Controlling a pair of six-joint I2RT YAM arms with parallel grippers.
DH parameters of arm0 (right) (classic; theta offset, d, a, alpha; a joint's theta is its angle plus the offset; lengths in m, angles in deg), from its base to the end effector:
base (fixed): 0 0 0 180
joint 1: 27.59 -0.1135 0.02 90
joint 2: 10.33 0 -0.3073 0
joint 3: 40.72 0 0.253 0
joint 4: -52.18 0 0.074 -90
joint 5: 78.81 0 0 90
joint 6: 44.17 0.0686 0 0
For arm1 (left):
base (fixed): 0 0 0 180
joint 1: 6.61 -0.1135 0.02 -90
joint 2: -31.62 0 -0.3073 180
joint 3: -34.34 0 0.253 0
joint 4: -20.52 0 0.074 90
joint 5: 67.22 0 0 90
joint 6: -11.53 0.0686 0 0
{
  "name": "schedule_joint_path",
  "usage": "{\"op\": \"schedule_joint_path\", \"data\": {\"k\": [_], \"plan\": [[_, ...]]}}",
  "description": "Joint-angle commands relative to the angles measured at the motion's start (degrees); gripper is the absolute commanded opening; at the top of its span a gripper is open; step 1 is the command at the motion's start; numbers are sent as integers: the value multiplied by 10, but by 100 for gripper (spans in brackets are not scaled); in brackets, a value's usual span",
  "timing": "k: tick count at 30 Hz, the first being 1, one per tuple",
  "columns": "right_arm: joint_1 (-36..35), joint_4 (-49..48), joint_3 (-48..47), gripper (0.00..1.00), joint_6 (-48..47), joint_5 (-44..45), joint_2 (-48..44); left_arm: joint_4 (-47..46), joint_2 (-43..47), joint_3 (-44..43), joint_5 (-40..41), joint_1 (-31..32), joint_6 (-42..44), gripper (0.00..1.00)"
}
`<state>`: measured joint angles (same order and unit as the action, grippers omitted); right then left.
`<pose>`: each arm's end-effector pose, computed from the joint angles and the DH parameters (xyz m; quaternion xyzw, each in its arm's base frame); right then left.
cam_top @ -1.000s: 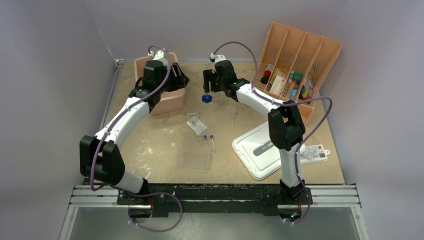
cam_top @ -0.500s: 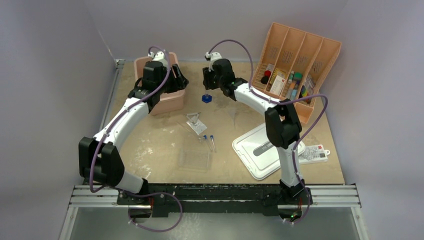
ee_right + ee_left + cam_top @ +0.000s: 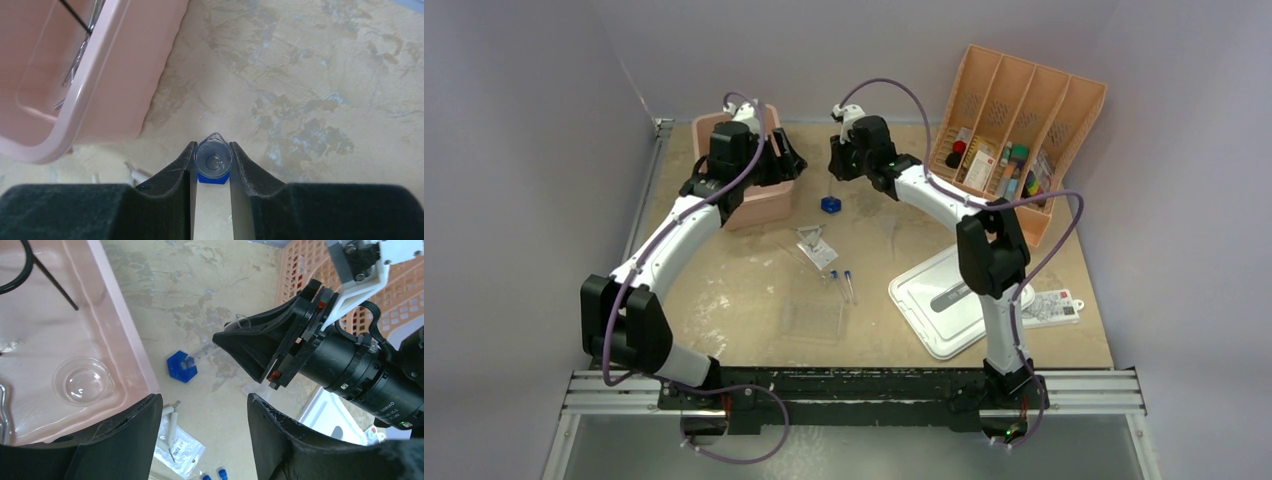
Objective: Organize the chemistry lab equipment
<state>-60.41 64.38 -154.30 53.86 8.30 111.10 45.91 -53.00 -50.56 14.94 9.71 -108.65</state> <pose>0.4727 0.3090 0.2923 -0.1899 0.7969 0.2193 0.5298 0.3551 -0.1137 0.3604 -0.0652 0.8402 -0.2643 0.4690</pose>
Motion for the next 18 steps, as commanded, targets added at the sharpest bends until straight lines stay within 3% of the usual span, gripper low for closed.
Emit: {"op": "schedule_joint_path", "data": {"k": [1,6,9,14,18], "plan": [[8,53,-15,18,0,-71,-76,-52,33,0,-47,2,21,63],[29,103,4,18,15,-178,-131,-79,34,4,-82,2,21,63],[53,107,28,17,36,-259,-167,-100,31,5,-144,2,28,66],[77,116,43,17,53,-374,-202,-199,25,31,-215,5,-25,69],[86,106,42,17,69,-457,-213,-212,18,33,-228,16,-54,71]]}}
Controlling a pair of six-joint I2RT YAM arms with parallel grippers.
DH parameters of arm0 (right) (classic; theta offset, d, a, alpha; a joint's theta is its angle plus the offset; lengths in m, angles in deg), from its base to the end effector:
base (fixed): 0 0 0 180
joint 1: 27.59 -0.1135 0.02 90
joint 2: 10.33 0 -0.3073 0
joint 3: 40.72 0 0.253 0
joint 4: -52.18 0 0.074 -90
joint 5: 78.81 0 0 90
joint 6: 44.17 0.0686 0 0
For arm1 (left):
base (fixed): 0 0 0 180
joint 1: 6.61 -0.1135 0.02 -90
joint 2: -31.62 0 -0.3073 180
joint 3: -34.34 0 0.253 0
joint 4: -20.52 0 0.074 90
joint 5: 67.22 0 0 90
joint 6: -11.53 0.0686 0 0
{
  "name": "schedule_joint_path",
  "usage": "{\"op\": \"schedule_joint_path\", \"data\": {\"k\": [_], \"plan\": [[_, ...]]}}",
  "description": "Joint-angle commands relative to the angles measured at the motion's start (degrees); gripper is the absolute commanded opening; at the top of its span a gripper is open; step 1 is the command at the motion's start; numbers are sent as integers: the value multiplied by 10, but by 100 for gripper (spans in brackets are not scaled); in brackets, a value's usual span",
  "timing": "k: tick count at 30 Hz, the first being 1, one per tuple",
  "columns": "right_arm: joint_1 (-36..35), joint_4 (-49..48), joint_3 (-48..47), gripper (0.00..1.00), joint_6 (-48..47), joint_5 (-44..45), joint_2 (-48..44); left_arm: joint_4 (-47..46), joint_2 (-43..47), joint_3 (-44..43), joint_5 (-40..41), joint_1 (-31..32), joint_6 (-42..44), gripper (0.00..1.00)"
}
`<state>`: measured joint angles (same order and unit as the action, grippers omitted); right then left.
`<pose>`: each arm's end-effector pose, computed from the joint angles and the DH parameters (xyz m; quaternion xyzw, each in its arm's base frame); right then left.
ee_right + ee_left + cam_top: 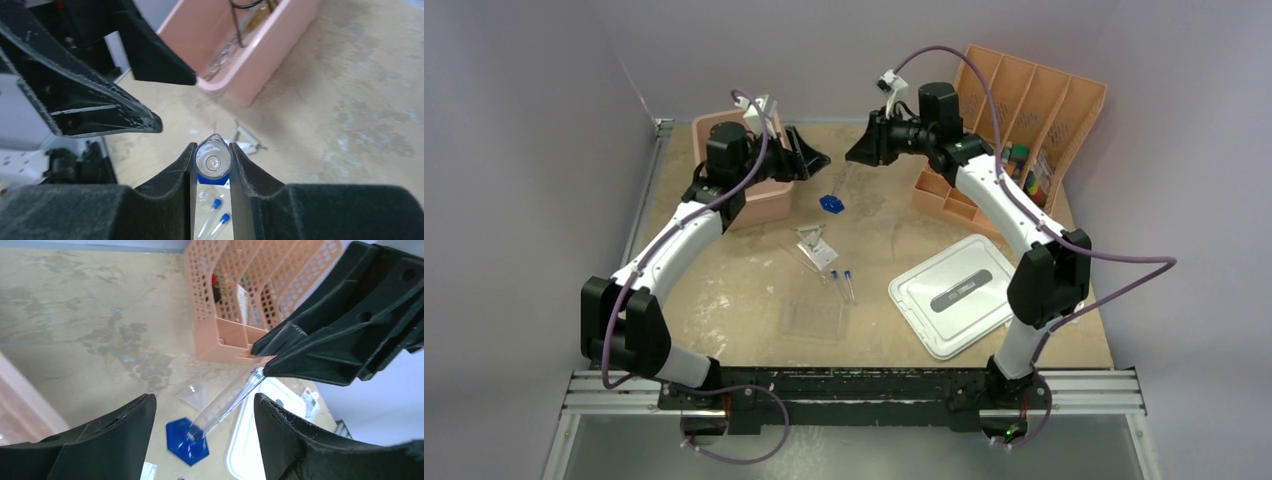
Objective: Organize the chemistry lab equipment
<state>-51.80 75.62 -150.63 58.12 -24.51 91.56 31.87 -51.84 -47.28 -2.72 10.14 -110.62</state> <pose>0.4021 0.2247 0.4150 -0.2633 0.7339 0.4122 0.4713 0.3460 -0.1350 0.3797 0.0335 0.7758 -0.4082 0.4800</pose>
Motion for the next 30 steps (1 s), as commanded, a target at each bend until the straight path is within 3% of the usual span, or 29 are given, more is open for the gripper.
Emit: {"op": "schedule_joint_path", "data": {"k": [1,5,18,22,30], "plan": [[1,-15,5,17,35,-144,-21,-56,9,-1,-60,13,-27,73],[1,-30,-2,18,54,-171,-19,-15,28,-2,-106,13,1,75],[1,-60,-8,17,88,-221,-11,4,51,17,-227,13,34,55],[1,-67,-13,17,100,-239,-6,21,45,12,-228,19,49,48],[1,-53,-28,15,98,-264,5,164,39,-23,-218,26,147,28]]}}
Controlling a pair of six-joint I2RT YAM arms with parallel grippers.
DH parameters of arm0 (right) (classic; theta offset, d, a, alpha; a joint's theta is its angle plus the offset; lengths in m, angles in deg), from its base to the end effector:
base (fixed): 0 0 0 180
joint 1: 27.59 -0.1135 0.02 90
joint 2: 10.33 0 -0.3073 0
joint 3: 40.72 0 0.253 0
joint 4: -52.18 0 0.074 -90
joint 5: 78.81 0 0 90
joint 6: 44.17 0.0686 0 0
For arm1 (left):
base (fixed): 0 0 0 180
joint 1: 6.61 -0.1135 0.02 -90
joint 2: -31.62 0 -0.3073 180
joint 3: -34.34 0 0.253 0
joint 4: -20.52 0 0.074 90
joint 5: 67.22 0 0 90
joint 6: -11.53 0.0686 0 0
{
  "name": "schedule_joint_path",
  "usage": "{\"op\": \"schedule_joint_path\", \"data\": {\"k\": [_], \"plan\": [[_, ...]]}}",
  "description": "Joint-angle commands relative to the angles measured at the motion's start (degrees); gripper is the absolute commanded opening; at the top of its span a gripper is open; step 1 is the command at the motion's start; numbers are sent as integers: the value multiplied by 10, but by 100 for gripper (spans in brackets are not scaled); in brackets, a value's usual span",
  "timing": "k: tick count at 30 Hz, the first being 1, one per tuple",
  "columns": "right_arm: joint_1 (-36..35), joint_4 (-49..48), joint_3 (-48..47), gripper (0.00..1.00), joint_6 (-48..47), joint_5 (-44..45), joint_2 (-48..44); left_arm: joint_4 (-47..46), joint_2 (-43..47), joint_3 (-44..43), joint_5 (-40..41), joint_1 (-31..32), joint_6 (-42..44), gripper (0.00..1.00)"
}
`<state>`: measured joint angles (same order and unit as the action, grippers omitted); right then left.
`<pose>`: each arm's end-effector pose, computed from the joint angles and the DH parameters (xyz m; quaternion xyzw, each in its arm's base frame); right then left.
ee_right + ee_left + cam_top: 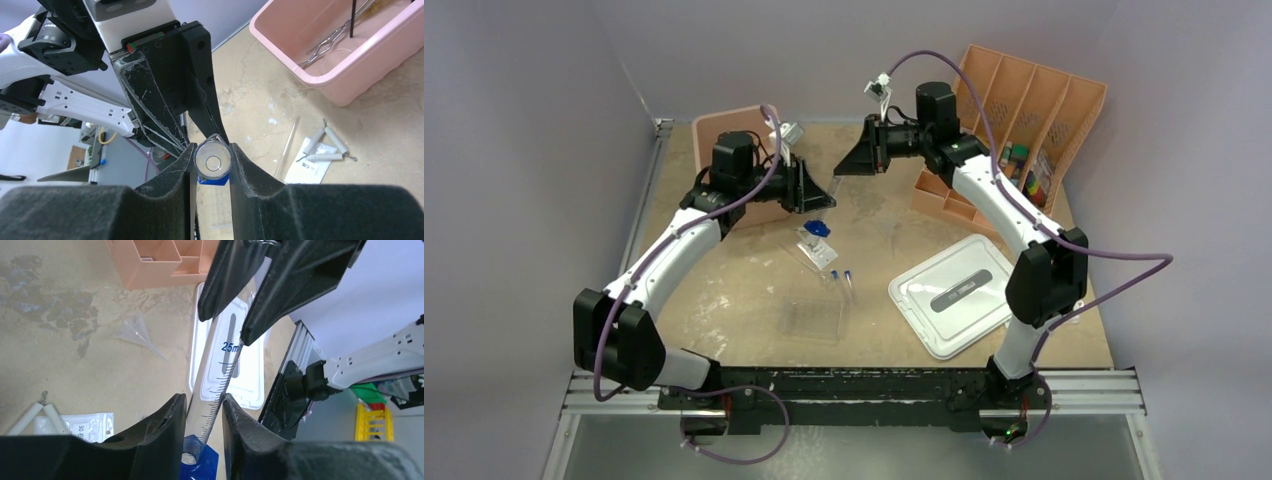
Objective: Organize the chemistry lab equipment
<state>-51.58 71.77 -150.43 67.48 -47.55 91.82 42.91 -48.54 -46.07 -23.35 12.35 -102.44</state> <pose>0.3806 0.2336 0.4244 -0.3223 0.6710 0.5640 0.3575 0.2989 -0.1550 0.3716 0.1851 0.7722 -0.4904 0.3590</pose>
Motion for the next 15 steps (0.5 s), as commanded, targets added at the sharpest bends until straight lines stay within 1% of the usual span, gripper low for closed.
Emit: {"op": "schedule_joint_path", "data": {"k": [1,4,7,9,13,15], "plan": [[-1,-11,-32,15,3,-35,3,69,3,-41,-19,4,71,26],[-1,-17,-28,15,3,-38,1,103,-8,-61,-43,4,82,26],[-1,-30,-21,15,14,-41,1,102,-14,-67,-52,12,78,31],[-1,-35,-19,15,18,-45,2,109,-18,-70,-47,16,85,32],[-1,-42,-18,15,23,-48,3,116,-24,-83,-47,18,87,33],[-1,-45,-16,15,25,-50,2,115,-23,-92,-52,20,87,29]]}}
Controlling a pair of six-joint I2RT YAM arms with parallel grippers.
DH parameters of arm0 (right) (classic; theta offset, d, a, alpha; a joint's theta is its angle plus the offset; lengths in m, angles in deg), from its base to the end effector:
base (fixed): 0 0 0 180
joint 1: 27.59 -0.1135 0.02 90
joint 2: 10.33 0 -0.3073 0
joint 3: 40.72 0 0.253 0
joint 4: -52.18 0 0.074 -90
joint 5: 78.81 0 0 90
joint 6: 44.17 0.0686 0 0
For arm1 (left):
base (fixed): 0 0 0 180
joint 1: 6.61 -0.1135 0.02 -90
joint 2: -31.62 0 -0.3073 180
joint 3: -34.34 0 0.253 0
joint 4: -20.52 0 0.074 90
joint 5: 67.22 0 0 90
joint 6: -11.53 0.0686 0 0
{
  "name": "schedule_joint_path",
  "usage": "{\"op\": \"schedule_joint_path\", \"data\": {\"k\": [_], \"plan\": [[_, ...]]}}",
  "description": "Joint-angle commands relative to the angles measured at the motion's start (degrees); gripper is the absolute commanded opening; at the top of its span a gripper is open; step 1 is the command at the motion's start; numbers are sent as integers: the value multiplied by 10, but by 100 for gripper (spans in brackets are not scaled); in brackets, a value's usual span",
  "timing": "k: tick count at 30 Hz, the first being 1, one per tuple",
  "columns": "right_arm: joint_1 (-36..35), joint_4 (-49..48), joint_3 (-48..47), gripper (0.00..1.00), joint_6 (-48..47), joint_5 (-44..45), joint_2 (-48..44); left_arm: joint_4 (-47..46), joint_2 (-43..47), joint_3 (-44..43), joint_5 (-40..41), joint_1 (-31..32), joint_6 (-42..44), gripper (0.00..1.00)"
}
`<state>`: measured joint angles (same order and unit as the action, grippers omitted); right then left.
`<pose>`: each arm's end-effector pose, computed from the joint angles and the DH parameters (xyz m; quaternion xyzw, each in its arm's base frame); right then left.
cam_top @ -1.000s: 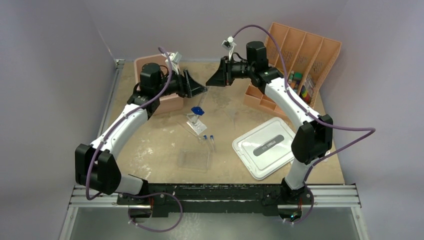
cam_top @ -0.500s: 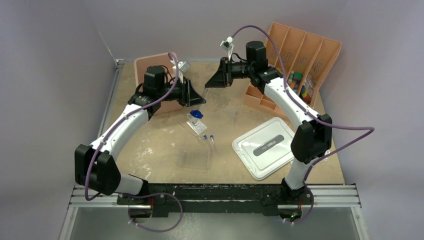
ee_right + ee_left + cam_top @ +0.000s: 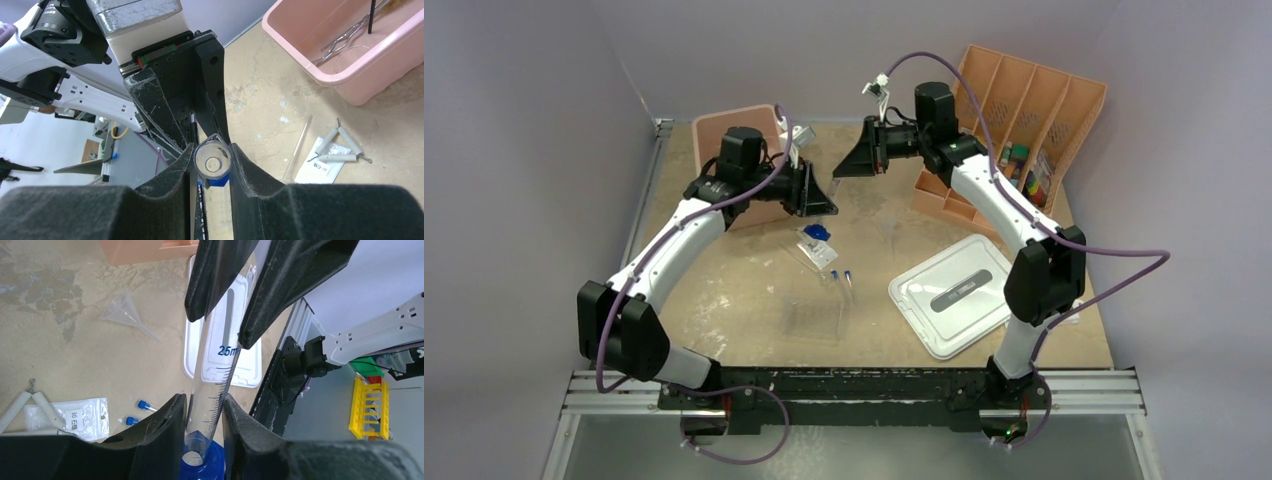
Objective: Organize the chemistry lab equipment
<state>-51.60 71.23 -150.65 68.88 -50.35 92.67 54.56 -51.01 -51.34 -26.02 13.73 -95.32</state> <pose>0.3816 0.2360 0.4210 -0.3271 0.6656 0.5804 0.3363 0.2965 -0.1650 0.3704 0.2275 0.7860 -0.4838 0.3105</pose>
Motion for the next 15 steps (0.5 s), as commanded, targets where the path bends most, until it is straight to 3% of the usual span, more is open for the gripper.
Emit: {"op": "schedule_joint_path", "data": {"k": [1,5,10,15], "plan": [[-1,-42,-12,15,13,-24,-6,-1,2,-41,-26,6,17,25],[-1,-37,-14,22,20,-23,-5,11,3,-52,-8,6,29,1],[0,-7,-22,59,-5,-4,-20,48,3,-69,76,6,56,0],[9,10,-22,73,-18,87,-46,79,-8,-90,196,-5,52,0]]}}
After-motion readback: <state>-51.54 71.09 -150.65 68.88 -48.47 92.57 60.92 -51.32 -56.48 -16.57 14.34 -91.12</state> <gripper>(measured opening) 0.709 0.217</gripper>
